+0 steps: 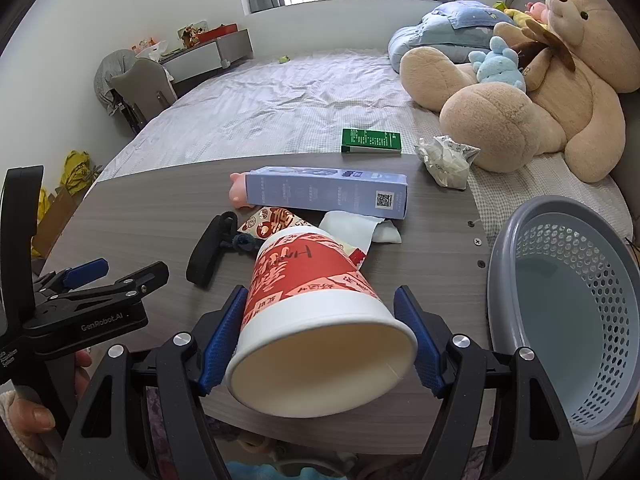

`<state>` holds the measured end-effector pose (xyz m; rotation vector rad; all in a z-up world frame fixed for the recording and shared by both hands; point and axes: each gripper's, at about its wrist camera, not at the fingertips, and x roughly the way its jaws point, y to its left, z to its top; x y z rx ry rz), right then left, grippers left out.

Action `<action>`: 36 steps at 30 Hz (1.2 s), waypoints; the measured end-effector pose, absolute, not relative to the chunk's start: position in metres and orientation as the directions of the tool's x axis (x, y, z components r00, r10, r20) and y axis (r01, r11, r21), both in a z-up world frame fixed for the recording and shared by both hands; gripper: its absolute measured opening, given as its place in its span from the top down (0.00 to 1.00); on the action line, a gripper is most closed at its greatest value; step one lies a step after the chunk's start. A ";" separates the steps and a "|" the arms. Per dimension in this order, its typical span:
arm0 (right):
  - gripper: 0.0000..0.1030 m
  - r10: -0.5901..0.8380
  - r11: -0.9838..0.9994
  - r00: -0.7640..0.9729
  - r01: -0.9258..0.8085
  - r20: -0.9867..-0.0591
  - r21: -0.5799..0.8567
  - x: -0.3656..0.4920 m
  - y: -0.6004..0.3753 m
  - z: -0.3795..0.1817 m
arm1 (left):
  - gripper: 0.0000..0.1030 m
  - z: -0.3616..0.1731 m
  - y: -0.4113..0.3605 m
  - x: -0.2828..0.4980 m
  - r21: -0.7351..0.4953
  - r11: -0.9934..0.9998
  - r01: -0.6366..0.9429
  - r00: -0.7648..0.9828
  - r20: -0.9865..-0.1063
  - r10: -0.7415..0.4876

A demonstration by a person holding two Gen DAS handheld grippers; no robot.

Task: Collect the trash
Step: 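Lift the paper cup with the right gripper and carry it over the grey basket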

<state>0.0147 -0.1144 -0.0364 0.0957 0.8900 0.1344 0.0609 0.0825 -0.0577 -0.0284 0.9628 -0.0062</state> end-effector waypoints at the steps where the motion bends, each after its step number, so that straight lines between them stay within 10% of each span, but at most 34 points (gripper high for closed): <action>1: 0.31 0.156 0.987 0.622 -0.076 -0.767 0.139 0.014 -0.115 -0.036 | 0.06 -0.058 0.082 0.062 -0.028 1.000 -0.005 0.572 -0.820 -0.020; 24: 0.31 0.183 0.977 0.643 -0.036 -0.744 0.210 -0.002 -0.144 -0.035 | 0.07 -0.093 0.046 0.096 -0.018 0.999 0.048 0.537 -0.843 -0.041; 28: 0.31 0.189 0.973 0.638 -0.021 -0.747 0.228 -0.002 -0.150 -0.039 | 0.22 -0.095 0.041 0.096 -0.008 0.997 0.078 0.541 -0.840 -0.049; 36: 0.31 0.197 0.971 0.637 -0.020 -0.745 0.239 -0.004 -0.149 -0.040 | 0.81 -0.088 0.047 0.092 -0.021 0.995 0.096 0.546 -0.835 -0.071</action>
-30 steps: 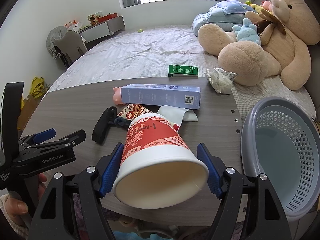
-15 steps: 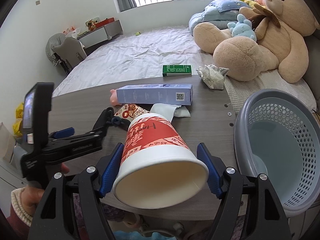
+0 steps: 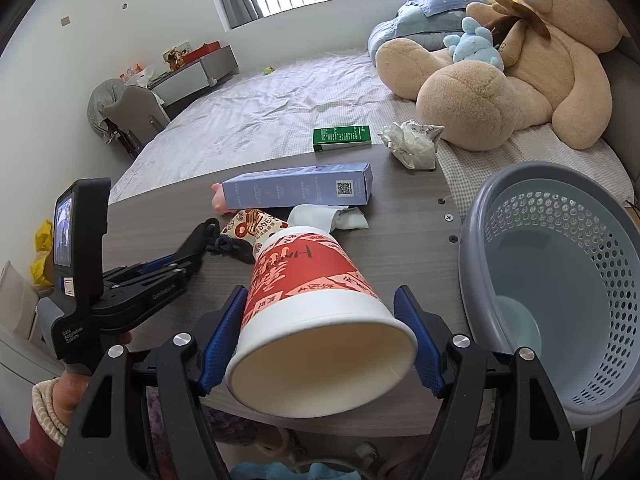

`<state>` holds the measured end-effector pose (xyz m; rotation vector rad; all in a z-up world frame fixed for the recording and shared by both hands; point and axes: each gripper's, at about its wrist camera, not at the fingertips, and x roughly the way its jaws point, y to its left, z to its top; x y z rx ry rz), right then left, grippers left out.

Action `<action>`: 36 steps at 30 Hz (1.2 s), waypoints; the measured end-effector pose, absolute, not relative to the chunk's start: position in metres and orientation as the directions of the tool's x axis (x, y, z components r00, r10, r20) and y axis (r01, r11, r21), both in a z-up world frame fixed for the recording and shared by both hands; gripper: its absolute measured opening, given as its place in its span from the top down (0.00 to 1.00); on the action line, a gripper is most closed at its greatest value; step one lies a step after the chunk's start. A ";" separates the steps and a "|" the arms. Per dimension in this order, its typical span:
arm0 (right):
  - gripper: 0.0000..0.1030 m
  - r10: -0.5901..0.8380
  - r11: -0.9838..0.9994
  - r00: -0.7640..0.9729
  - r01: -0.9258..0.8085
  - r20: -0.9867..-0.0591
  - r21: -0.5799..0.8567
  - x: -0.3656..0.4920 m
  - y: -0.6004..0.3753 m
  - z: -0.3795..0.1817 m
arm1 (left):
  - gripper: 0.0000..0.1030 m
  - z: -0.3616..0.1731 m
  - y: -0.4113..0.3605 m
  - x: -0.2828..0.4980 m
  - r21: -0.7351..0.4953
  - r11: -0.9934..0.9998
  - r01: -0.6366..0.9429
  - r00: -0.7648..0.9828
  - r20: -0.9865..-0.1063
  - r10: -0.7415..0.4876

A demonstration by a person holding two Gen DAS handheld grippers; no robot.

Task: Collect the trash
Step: 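Lift the paper cup with the right gripper and carry it over the grey basket, then open the right gripper to drop the paper cup into the basket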

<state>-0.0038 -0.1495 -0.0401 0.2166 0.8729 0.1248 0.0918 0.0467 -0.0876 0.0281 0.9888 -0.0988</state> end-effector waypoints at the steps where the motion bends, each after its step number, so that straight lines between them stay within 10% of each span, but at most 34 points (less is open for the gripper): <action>1: 0.31 0.197 0.971 0.637 -0.021 -0.745 0.239 -0.004 -0.149 -0.040 | 0.82 -0.086 0.050 0.090 -0.032 0.995 0.090 0.544 -0.836 -0.076; 15: 0.31 0.208 0.964 0.670 -0.017 -0.712 0.265 -0.009 -0.164 -0.029 | 0.82 -0.027 0.052 0.059 -0.034 0.991 0.126 0.632 -0.768 -0.106; 36: 0.31 -0.066 0.892 0.703 0.359 -0.708 0.273 -0.070 -0.360 -0.031 | 0.82 -0.006 -0.198 0.055 -0.040 0.796 0.604 0.499 -0.760 -0.416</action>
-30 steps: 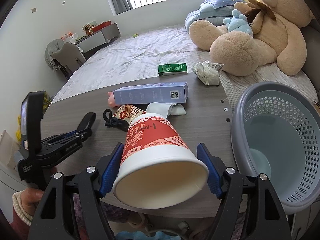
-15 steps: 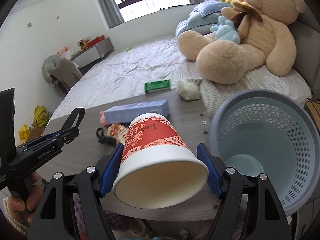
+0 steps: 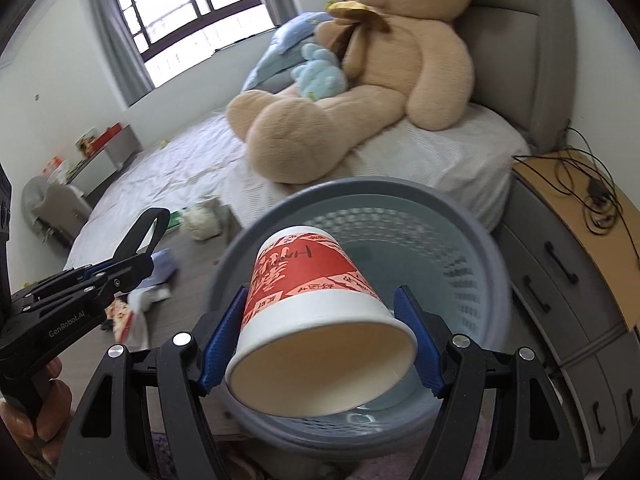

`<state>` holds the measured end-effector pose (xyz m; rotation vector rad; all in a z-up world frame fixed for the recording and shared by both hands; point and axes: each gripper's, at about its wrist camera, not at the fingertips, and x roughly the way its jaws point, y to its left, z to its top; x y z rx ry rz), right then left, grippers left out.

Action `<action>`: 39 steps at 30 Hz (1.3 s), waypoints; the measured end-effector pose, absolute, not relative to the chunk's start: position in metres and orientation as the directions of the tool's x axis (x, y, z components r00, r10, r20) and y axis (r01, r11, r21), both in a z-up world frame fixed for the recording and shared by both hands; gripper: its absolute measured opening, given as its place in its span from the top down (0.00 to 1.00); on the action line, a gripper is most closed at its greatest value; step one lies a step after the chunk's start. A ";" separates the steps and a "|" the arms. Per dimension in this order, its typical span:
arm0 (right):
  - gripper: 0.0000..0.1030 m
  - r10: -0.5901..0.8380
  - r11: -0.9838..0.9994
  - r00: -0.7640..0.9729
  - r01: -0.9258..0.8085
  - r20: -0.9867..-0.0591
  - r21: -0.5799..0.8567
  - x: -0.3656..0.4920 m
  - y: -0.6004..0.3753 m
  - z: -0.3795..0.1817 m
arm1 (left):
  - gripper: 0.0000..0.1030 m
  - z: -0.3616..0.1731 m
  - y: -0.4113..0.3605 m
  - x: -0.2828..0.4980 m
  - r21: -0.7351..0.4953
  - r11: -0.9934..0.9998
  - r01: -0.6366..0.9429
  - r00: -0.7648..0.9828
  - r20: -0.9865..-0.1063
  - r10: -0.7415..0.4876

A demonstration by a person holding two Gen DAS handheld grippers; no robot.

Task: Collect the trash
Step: 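Open the right gripper to drop the paper cup into the basket, then move both grippers back over the table toward the remaining items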

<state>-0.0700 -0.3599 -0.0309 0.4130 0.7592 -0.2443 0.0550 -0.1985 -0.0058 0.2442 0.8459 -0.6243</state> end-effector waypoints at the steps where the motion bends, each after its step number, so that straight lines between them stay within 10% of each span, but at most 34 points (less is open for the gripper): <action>1: 0.31 -0.072 0.887 0.699 0.372 -0.712 0.275 -0.073 -0.366 -0.033 | 0.82 -0.009 -0.210 0.053 -0.035 0.785 0.619 0.488 -0.765 -0.419; 12: 0.30 -0.101 0.848 0.679 0.441 -0.727 0.294 -0.090 -0.403 -0.051 | 0.79 -0.027 -0.265 0.039 0.000 0.734 0.679 0.436 -0.804 -0.404; 18: 0.26 -0.097 0.829 0.698 0.452 -0.709 0.331 -0.095 -0.412 -0.050 | 0.26 -0.018 -0.260 0.038 0.021 0.766 0.642 0.490 -0.781 -0.389; 39: 0.25 -0.095 0.840 0.700 0.437 -0.708 0.320 -0.098 -0.395 -0.045 | 0.18 -0.012 -0.235 0.031 0.018 0.803 0.595 0.513 -0.778 -0.363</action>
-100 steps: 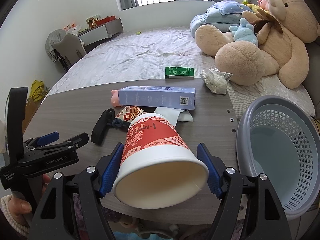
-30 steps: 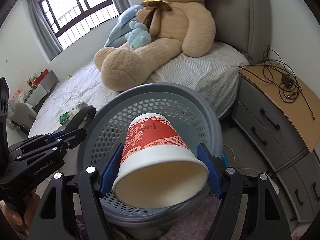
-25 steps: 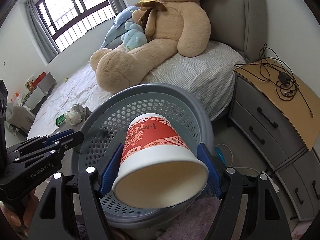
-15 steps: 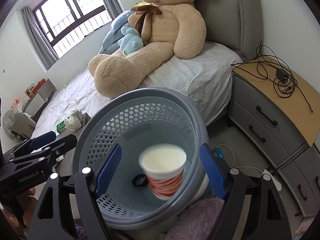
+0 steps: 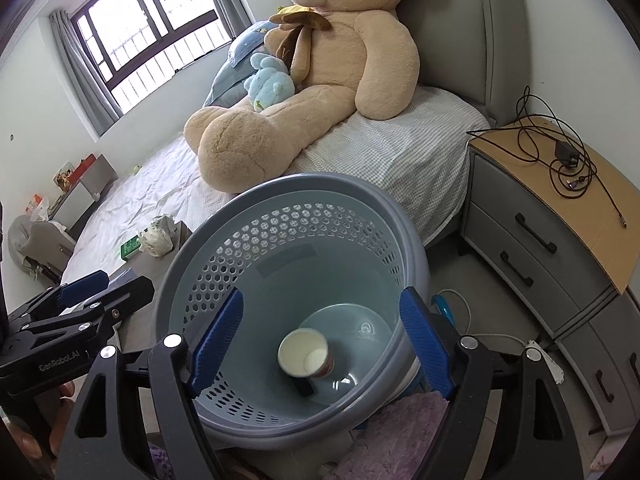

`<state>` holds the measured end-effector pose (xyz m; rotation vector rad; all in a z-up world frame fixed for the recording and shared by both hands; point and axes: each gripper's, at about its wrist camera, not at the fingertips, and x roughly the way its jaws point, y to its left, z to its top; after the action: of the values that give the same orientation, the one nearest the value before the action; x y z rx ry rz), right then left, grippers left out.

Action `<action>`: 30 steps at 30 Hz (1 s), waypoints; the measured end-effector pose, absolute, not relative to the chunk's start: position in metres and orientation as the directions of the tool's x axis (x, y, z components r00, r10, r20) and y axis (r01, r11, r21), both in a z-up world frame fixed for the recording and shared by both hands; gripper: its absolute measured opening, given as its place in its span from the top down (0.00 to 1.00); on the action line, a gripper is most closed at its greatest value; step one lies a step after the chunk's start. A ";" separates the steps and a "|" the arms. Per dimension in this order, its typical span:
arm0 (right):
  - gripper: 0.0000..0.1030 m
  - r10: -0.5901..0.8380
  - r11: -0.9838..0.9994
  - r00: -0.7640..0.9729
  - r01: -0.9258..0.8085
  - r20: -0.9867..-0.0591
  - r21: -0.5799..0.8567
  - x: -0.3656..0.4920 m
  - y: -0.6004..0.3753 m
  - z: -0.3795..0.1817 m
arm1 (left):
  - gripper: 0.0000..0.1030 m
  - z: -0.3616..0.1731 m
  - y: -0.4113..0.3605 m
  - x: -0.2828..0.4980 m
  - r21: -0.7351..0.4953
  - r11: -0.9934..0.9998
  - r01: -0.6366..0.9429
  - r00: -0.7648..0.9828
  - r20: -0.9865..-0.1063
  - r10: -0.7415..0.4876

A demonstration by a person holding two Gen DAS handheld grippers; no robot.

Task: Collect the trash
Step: 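Move both grippers back over the table toward the remaining items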

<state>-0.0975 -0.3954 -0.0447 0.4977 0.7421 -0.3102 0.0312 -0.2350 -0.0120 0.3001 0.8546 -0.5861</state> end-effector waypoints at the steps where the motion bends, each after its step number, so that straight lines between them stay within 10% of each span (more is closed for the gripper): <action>1: 0.25 -0.092 0.843 0.699 0.435 -0.710 0.318 -0.097 -0.393 -0.045 | 0.18 -0.012 -0.233 0.031 0.018 0.806 0.592 0.514 -0.779 -0.360; 30: 0.25 -0.002 0.922 0.696 0.278 -0.718 0.268 -0.062 -0.297 -0.039 | 0.15 -0.019 -0.086 0.041 -0.011 0.940 0.341 0.591 -0.775 -0.223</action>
<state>-0.0618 -0.2971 -0.0386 0.3746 0.7893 -0.1602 0.0408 -0.0861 -0.0193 0.1448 0.8797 -0.3299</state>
